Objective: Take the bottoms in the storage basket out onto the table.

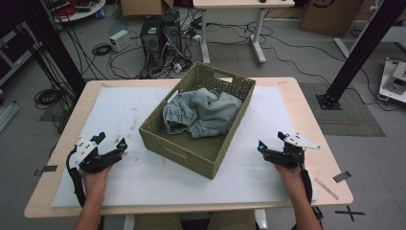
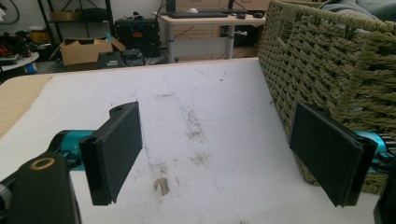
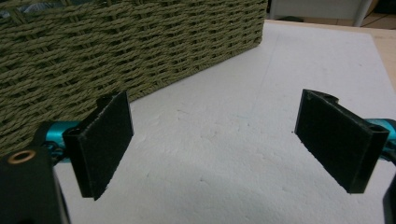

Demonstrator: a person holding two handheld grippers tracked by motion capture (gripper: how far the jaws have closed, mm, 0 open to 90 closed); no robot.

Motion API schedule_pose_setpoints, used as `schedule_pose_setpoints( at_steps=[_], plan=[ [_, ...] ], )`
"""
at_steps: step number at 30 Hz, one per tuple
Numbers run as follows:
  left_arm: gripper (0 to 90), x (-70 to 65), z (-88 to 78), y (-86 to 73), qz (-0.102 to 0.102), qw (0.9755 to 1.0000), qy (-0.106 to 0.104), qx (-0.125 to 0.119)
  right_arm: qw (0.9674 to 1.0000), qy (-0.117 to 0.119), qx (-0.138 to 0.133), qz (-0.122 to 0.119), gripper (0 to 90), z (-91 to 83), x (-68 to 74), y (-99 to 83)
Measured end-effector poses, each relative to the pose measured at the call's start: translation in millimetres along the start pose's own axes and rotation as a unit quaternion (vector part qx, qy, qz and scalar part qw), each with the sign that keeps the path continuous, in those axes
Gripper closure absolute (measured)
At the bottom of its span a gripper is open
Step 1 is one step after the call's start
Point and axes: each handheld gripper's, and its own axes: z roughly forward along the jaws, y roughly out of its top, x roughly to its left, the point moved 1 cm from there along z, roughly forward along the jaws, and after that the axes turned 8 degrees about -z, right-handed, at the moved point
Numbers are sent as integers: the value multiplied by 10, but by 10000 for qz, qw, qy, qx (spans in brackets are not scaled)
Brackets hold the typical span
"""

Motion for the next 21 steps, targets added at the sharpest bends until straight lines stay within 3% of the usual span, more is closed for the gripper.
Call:
schedule_pose_setpoints(
  at_steps=[6,13,17,21],
  plan=[
    [174,-10,-1,-2,14,10000,89,-29,10000,20,-6,-33,116,-3,5,0],
    [174,-5,2,0,-9,10000,89,2,9998,110,27,132,116,2,-24,3],
    [174,-4,11,4,-3,10000,80,46,9988,370,196,262,116,7,-13,30],
    [174,-3,14,5,-11,9999,85,68,9978,616,74,221,116,-2,55,141]
  ],
)
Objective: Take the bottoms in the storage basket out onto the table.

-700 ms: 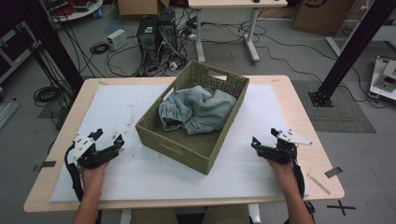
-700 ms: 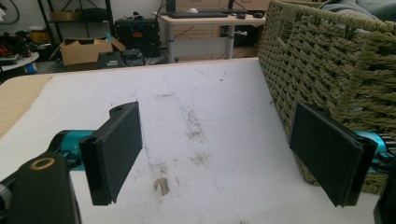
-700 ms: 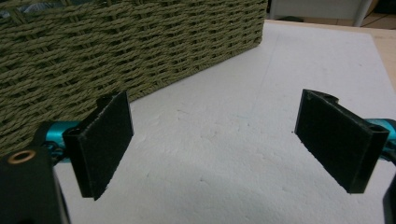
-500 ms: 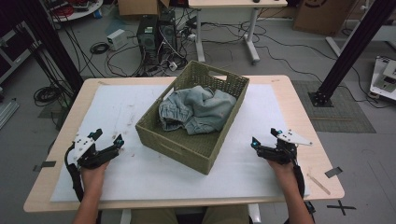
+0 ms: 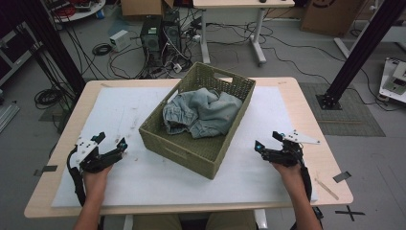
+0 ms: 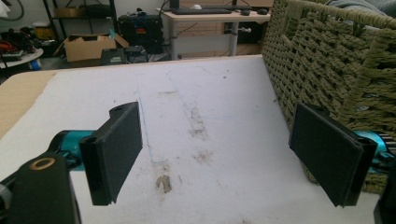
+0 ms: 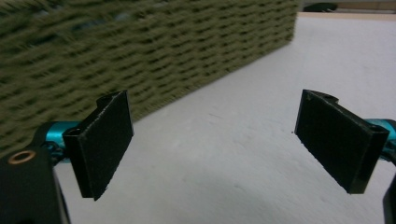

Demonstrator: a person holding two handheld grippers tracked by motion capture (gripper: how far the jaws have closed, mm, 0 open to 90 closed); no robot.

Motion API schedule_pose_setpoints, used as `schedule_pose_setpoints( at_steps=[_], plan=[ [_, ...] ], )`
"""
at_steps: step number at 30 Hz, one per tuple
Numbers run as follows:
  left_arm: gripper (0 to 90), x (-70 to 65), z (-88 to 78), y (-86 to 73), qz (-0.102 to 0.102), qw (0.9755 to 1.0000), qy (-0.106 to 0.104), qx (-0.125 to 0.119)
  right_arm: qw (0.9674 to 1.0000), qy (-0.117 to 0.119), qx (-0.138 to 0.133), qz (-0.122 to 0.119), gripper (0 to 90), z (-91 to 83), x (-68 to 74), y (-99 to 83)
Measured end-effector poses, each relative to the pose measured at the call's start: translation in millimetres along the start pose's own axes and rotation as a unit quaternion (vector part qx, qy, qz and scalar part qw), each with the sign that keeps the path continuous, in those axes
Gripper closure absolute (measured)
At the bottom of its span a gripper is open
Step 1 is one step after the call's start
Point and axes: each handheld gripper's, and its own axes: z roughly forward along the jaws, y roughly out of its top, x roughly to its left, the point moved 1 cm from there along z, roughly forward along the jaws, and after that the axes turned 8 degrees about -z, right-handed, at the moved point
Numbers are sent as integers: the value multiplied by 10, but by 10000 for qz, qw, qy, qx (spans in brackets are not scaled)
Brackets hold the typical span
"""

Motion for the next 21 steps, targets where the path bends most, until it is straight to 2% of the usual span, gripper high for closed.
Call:
schedule_pose_setpoints(
  at_steps=[1,2,6,7,8,10,11,12,13,14,15,16,17,18,19,21],
  plan=[
    [174,2,0,1,-3,10000,-6,7,9999,115,-12,-67,116,-3,34,44],
    [174,2,1,0,-22,10000,4,-3,9999,115,-12,-67,116,-3,34,44],
    [174,1,2,1,-12,10000,-16,7,9992,339,-191,7,116,-69,60,170],
    [174,1,2,0,0,10000,-15,4,9985,416,-340,-35,116,-123,77,265],
    [174,0,1,0,-4,10000,-19,5,9985,416,-340,-35,116,-123,77,265],
    [174,2,1,0,3,10000,-21,8,9975,538,-425,-168,116,-162,116,422],
    [174,2,1,0,-1,10000,-20,5,9975,538,-425,-168,116,-162,116,422],
    [174,4,0,0,-3,10000,-16,10,9970,609,-428,-209,116,-157,137,543],
    [174,3,2,0,-23,10000,-12,-5,9970,609,-428,-209,116,-157,137,543],
    [174,4,1,0,-19,10000,-17,2,9961,723,-411,-284,116,-140,156,678],
    [174,5,1,0,-19,10000,-22,0,9961,723,-411,-284,116,-140,156,678],
    [174,6,2,0,-22,10000,-25,2,9955,780,-360,-396,116,-98,173,824],
    [174,6,1,1,-24,10000,-26,9,9955,780,-360,-396,116,-98,173,824],
    [174,7,1,1,-23,10000,-30,14,9951,816,-324,-451,116,-69,184,898],
    [174,9,0,2,-20,10000,-31,24,9940,898,-246,-580,116,3,218,1044],
    [174,6,1,1,-27,10000,-32,19,9929,976,-226,-640,116,47,235,1115]
  ],
)
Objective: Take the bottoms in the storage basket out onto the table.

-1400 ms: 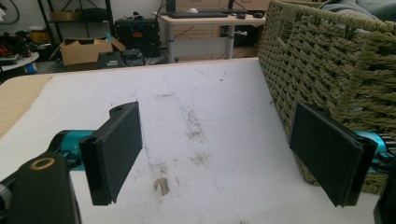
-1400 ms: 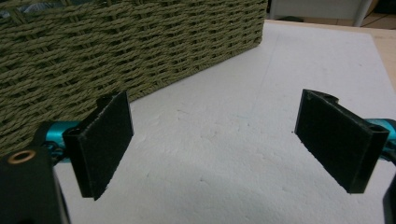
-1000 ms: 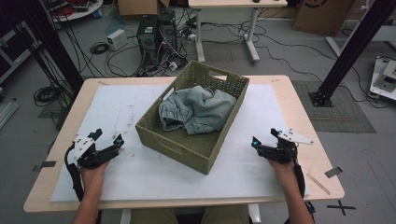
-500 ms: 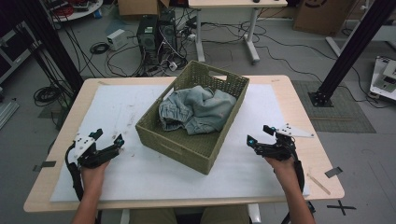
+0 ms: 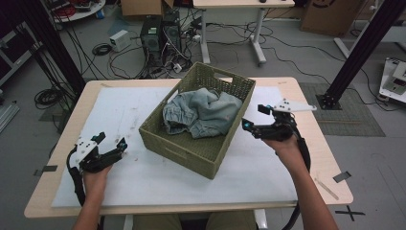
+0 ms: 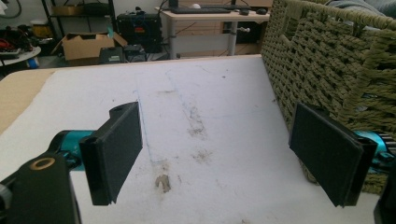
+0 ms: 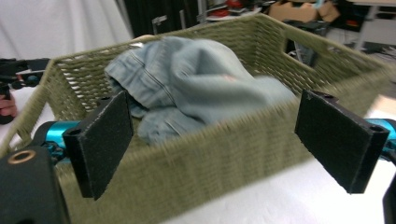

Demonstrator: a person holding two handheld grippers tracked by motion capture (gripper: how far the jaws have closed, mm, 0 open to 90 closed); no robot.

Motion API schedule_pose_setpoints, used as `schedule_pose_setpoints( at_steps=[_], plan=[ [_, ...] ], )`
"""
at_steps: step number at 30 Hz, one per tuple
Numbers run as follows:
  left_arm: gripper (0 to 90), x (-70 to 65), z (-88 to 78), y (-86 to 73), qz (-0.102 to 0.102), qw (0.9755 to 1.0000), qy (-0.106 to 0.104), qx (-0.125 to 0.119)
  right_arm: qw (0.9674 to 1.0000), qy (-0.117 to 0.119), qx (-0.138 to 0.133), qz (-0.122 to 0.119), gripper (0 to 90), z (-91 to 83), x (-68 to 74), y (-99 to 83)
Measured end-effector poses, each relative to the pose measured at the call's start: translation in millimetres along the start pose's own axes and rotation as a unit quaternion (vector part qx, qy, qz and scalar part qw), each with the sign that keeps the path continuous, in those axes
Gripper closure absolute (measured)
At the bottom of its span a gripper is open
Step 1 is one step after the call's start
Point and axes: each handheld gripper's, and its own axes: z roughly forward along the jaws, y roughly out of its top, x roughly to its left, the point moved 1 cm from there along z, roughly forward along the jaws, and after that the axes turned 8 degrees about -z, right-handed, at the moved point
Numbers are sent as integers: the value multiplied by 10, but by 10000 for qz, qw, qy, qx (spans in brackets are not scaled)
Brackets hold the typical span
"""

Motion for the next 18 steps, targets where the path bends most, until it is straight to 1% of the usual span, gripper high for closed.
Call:
schedule_pose_setpoints(
  at_steps=[1,2,4,6,7,8,10,14,15,16,17,18],
  plan=[
    [174,-1,1,0,8,10000,3,-5,9998,153,90,-97,116,125,12,150],
    [174,-3,1,-1,3,10000,12,-9,9998,153,90,-97,116,125,12,150],
    [174,-4,1,-1,15,10000,11,-7,9995,234,168,-119,116,237,16,255],
    [174,-4,0,0,21,10000,5,-3,9992,296,235,-159,116,381,11,367],
    [174,-4,1,-1,10,10000,12,-8,9986,355,345,-163,116,534,20,474],
    [174,-3,1,0,12,10000,11,-8,9986,355,345,-163,116,534,20,474],
    [174,-3,1,-1,3,10000,11,-9,9978,411,446,-252,116,711,41,584],
    [174,0,-1,-1,0,10000,-13,-9,9960,582,604,-325,116,993,96,723],
    [174,3,-3,0,4,10000,-21,-3,9954,619,665,-307,116,1064,111,751],
    [174,4,-3,0,6,10000,-28,-4,9944,650,768,-310,116,1203,129,784],
    [174,4,-2,-1,-1,10000,-34,-14,9939,681,831,-264,116,1272,135,791],
    [174,3,-5,-1,-7,10000,-40,-9,9939,681,831,-264,116,1272,135,791]
  ],
)
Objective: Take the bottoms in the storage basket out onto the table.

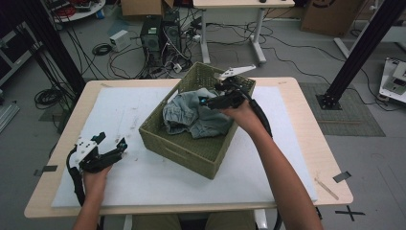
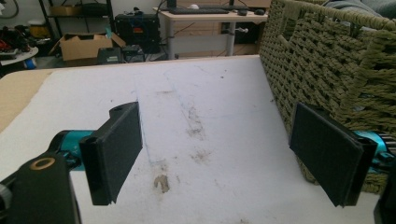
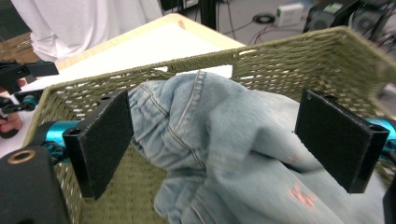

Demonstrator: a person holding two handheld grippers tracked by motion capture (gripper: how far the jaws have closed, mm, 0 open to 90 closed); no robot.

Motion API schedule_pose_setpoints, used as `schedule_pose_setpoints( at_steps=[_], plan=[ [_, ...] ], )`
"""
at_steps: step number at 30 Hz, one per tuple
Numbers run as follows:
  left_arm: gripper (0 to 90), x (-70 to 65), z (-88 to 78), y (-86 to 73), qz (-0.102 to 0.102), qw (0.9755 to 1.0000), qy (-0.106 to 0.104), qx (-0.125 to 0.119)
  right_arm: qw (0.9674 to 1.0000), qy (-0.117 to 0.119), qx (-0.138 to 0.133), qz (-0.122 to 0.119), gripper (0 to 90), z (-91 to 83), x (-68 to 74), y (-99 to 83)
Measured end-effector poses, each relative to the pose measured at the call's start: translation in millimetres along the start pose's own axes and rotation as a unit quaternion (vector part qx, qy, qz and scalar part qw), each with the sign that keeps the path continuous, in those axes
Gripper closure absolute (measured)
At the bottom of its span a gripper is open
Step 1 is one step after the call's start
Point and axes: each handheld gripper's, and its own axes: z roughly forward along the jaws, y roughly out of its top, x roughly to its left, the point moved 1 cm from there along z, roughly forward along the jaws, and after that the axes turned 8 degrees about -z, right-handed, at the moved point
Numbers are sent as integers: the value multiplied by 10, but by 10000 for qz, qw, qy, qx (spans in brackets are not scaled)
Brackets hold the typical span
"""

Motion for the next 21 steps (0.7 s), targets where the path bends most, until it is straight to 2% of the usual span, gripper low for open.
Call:
schedule_pose_setpoints(
  at_steps=[2,3,5,9,13,17,21],
  plan=[
    [174,2,-1,0,-1,10000,-15,-9,9998,-36,201,40,116,184,-11,42],
    [174,2,-1,0,-1,10000,-18,-9,9998,-36,201,40,116,184,-11,42],
    [174,3,-2,0,-5,10000,-22,-7,9995,-50,303,100,116,293,-26,69],
    [174,4,-1,0,-14,10000,-17,-18,9982,-230,543,132,116,490,-57,99],
    [174,7,-3,1,-19,10000,-30,-15,9946,-494,887,228,116,680,-112,72],
    [174,8,-4,0,-20,10000,-40,-21,9909,-620,1148,329,116,824,-158,20],
    [174,8,-5,0,-12,10000,-44,-17,9854,-699,1474,499,118,995,-208,-51]
  ],
)
